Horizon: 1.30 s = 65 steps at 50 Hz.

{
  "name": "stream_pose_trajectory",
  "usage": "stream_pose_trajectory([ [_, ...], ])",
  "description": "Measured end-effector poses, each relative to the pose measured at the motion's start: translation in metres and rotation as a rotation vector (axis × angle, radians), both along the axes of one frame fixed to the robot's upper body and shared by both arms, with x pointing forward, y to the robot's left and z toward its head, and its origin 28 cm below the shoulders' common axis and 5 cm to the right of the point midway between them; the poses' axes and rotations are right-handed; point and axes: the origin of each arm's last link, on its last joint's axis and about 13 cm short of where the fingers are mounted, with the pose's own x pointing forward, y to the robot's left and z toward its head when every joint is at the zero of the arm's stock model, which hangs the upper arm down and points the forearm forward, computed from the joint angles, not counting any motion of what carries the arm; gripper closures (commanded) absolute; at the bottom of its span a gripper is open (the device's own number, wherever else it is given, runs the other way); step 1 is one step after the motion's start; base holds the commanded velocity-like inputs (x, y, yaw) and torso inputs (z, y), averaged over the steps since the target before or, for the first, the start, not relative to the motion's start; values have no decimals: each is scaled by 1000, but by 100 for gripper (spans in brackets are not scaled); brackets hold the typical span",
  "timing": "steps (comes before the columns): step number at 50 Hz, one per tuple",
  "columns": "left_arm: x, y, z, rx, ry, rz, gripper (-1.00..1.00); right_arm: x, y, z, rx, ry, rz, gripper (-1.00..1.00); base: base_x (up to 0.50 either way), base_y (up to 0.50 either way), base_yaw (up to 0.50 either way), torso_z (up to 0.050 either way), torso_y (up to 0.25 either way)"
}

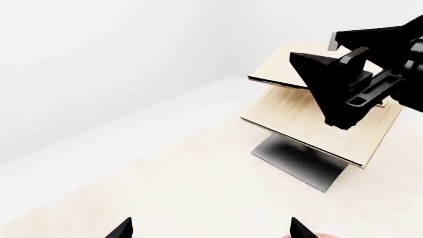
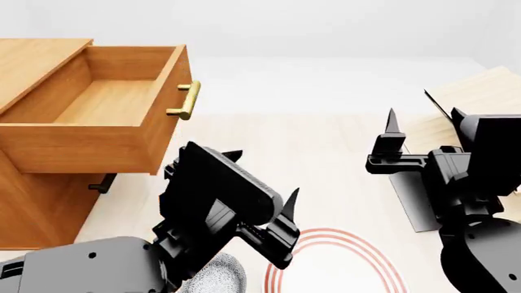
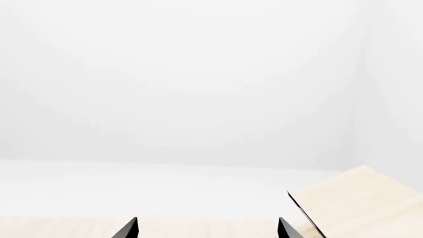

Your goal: Open the top drawer of the cabinet and put the bowl in it.

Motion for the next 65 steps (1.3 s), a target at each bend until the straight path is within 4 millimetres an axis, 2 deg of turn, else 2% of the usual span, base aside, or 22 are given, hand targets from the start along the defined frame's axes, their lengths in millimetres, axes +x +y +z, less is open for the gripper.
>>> stream_pose_trajectory([
  [13,-18,11,-28,87,93,-8,-100,0,1,2,-4,-1,0,-100,0,0,0,0,0],
  [30,-27,34,-49,129,200,70,-100,-2,5,7,-20,-7,2,-100,0,0,0,0,0],
  [42,-28,47,-58,141,262,143,-100,-4,6,7,-25,-6,4,-100,0,0,0,0,0],
  [65,-18,64,-64,190,336,258,-100,-3,5,2,-31,4,2,-100,0,0,0,0,0],
])
